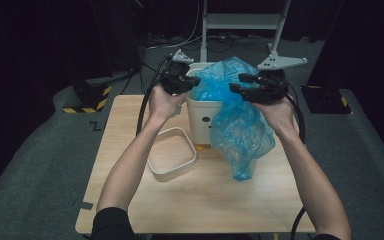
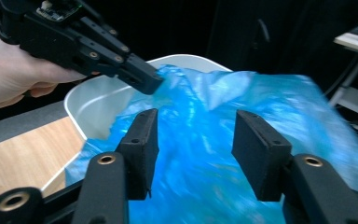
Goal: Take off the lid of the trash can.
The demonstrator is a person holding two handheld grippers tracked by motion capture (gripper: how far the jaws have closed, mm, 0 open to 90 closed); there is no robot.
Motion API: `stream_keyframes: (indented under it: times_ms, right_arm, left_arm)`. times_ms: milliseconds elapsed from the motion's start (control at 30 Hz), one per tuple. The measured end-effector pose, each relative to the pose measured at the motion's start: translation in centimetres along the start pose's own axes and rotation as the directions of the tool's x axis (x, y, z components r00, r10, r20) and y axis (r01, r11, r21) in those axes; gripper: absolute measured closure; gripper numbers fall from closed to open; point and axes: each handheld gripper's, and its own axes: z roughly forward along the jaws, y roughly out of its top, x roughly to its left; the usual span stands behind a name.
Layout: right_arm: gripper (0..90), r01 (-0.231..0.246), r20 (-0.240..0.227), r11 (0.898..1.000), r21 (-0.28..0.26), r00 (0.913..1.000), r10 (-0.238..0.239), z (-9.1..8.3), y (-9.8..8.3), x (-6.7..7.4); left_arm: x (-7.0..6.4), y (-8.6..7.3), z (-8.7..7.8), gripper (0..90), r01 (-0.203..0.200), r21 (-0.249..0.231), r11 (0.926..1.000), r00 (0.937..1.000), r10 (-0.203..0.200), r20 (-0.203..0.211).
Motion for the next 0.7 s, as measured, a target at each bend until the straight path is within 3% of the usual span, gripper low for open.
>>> stream_keyframes:
  times_ms: [100,233,333,500,600,700]
  right_arm:
    - [48.7,-0.016,0.018,1.000,0.027,0.9997,0.015,-0.4,-0.3,-0.6]
    - [62.7,-0.041,-0.013,0.997,0.061,0.9990,0.042,-0.2,-0.7,-1.0]
    - [74.0,-0.032,-0.033,0.995,0.092,0.9989,0.035,0.3,-0.7,-0.9]
    - [89.9,0.013,-0.016,0.991,0.134,0.9998,-0.011,1.0,-0.8,-0.2]
    - [90.0,0.029,-0.007,0.992,0.121,0.9996,-0.029,0.9,-0.6,0.0]
    - [90.0,0.031,-0.004,0.994,0.102,0.9995,-0.031,0.9,-0.1,0.3]
  left_arm:
    - [0.0,0.0,0.1,89.5,0.000,0.000,1.0000,1.0000,0.000,-0.001]
    - [-0.2,0.0,0.0,88.1,-0.006,-0.004,1.0000,1.0000,0.006,-0.002]
    - [-0.3,0.0,-0.3,85.5,-0.007,-0.010,0.9999,1.0000,0.007,-0.002]
    - [-0.5,-0.1,-1.3,61.4,0.027,-0.053,0.9982,0.9991,-0.025,0.033]
    - [-0.9,-0.1,-1.9,50.5,0.027,-0.064,0.9976,0.9983,-0.024,0.054]
    - [-1.5,0.1,-2.5,45.8,0.024,-0.085,0.9961,0.9974,-0.018,0.069]
